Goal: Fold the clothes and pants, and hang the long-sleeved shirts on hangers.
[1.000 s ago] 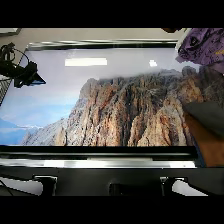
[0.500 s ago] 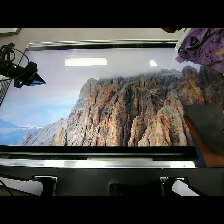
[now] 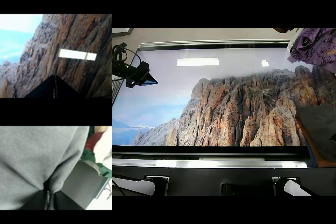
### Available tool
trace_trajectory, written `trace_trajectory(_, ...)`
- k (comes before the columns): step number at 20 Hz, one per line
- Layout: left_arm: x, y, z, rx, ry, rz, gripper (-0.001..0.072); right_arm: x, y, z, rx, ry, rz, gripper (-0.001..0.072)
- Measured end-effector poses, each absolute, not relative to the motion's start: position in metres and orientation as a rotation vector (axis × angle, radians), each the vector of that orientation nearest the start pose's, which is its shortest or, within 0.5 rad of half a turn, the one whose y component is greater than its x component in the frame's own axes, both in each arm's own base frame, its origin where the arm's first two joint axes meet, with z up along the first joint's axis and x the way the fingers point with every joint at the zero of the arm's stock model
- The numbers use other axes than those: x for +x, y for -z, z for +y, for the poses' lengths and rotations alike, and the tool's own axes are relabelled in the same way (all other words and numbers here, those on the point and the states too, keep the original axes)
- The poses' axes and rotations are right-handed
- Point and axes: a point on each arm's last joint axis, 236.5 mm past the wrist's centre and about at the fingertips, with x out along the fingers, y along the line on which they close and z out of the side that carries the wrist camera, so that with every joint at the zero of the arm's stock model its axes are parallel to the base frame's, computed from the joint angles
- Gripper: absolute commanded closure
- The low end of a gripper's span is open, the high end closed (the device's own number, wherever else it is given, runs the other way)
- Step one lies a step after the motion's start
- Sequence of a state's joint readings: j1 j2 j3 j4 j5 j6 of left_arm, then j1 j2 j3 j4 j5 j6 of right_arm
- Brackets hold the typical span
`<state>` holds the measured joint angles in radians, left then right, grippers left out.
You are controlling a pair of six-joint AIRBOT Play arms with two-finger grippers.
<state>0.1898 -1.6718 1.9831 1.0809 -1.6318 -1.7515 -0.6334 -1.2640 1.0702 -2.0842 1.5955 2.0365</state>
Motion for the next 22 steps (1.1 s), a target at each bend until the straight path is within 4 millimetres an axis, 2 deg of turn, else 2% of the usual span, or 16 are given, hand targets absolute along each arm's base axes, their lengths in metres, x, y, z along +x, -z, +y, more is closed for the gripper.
trace_trajectory(1, 0.466, -0.125, -0.024, -0.57, 0.161, 1.28, 0.0687, 0.14, -0.013, -0.249, 0.401, 1.252, 1.642, 0.0483)
trace_trajectory(2, 0.466, -0.125, -0.024, -0.57, 0.162, 1.28, 0.0688, 0.137, -0.015, -0.25, 0.387, 1.251, 1.654, 0.0354)
trace_trajectory(3, 0.466, -0.125, -0.024, -0.57, 0.161, 1.28, 0.0687, 0.136, -0.016, -0.251, 0.374, 1.244, 1.66, 0.0305)
trace_trajectory(6, 0.466, -0.125, -0.024, -0.57, 0.161, 1.28, 0.0688, 0.137, -0.029, -0.254, 0.364, 1.241, 1.627, 0.0301)
trace_trajectory(7, 0.465, -0.126, -0.024, -0.569, 0.162, 1.277, 0.0687, 0.146, -0.035, -0.256, 0.376, 1.222, 1.578, 0.0324)
trace_trajectory(8, 0.465, -0.128, -0.024, -0.566, 0.162, 1.272, 0.0687, 0.16, -0.041, -0.257, 0.396, 1.184, 1.519, 0.0431)
trace_trajectory(9, 0.464, -0.133, -0.024, -0.557, 0.168, 1.263, 0.0688, 0.183, -0.047, -0.254, 0.439, 1.115, 1.44, 0.0512)
trace_trajectory(10, 0.462, -0.138, -0.024, -0.539, 0.181, 1.249, 0.0688, 0.21, -0.054, -0.249, 0.48, 1.022, 1.355, 0.0548)
trace_trajectory(12, 0.456, -0.155, -0.027, -0.473, 0.224, 1.203, 0.0688, 0.277, -0.075, -0.222, 0.558, 0.788, 1.168, 0.0649)
trace_trajectory(13, 0.452, -0.167, -0.031, -0.428, 0.254, 1.175, 0.0688, 0.31, -0.09, -0.2, 0.581, 0.658, 1.085, 0.068)
trace_trajectory(14, 0.447, -0.179, -0.037, -0.384, 0.284, 1.145, 0.0688, 0.338, -0.103, -0.173, 0.587, 0.539, 1.028, 0.0679)
trace_trajectory(16, 0.435, -0.202, -0.052, -0.306, 0.338, 1.093, 0.0689, 0.38, -0.124, -0.105, 0.551, 0.309, 0.971, 0.0679)
trace_trajectory(17, 0.429, -0.211, -0.06, -0.273, 0.355, 1.073, 0.0689, 0.393, -0.13, -0.066, 0.512, 0.201, 0.963, 0.0679)
trace_trajectory(18, 0.423, -0.219, -0.068, -0.237, 0.364, 1.055, 0.0689, 0.4, -0.135, -0.029, 0.467, 0.108, 0.963, 0.0679)
trace_trajectory(20, 0.411, -0.231, -0.078, -0.176, 0.339, 1.034, 0.0689, 0.403, -0.14, 0.043, 0.361, -0.055, 0.976, 0.068)
trace_trajectory(22, 0.402, -0.239, -0.083, -0.135, 0.277, 1.021, 0.0689, 0.394, -0.14, 0.098, 0.248, -0.162, 0.987, 0.068)
